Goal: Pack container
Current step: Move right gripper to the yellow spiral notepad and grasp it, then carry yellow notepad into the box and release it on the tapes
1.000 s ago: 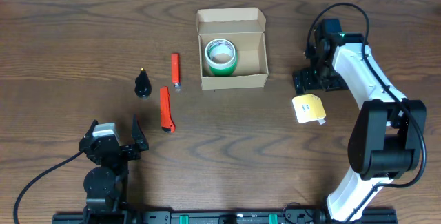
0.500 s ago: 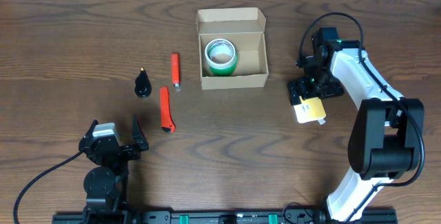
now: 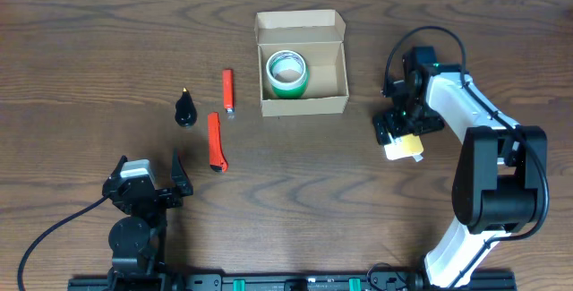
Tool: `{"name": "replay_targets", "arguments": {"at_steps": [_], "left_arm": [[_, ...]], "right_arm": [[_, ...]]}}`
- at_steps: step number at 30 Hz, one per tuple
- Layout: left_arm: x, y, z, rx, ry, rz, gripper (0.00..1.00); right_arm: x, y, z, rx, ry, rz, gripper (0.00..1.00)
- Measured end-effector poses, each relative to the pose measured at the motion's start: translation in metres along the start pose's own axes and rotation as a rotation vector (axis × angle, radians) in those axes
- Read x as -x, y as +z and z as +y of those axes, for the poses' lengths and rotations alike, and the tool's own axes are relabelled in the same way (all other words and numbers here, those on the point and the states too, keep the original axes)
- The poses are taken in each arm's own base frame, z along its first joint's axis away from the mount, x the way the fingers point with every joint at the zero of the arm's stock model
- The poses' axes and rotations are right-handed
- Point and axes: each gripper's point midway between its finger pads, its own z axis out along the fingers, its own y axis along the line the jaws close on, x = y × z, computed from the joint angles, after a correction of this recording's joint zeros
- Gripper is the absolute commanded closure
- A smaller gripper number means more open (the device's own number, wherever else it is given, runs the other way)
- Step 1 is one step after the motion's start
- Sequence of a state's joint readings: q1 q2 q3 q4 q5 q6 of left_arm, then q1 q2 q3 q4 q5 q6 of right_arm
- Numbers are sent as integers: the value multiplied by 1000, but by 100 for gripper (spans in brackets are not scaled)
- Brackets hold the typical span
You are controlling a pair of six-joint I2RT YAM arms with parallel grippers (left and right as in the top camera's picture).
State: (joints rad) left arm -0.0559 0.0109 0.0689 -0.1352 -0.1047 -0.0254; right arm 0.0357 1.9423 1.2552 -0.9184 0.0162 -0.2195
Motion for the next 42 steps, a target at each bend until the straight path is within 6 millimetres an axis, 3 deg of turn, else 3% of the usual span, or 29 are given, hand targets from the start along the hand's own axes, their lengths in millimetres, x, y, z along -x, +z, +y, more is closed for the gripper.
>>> {"name": "replay_targets", "arguments": {"at_steps": [8, 17, 29, 34, 42], "left_arm": [[0, 0, 0, 0, 0, 0, 5], [0, 0, 0, 0, 0, 0, 5], [0, 0, 0, 0, 0, 0, 4], [0, 0, 0, 0, 0, 0, 5], [0, 0, 0, 0, 0, 0, 5]], "right_arm": [[-10, 11, 1, -7, 0, 13, 3], [-6, 10, 1, -5, 10, -9, 23], [2, 6, 1, 0, 48, -32, 34], [22, -15, -3, -2, 70, -66, 34], [71, -90, 2, -13, 98, -198, 48]]}}
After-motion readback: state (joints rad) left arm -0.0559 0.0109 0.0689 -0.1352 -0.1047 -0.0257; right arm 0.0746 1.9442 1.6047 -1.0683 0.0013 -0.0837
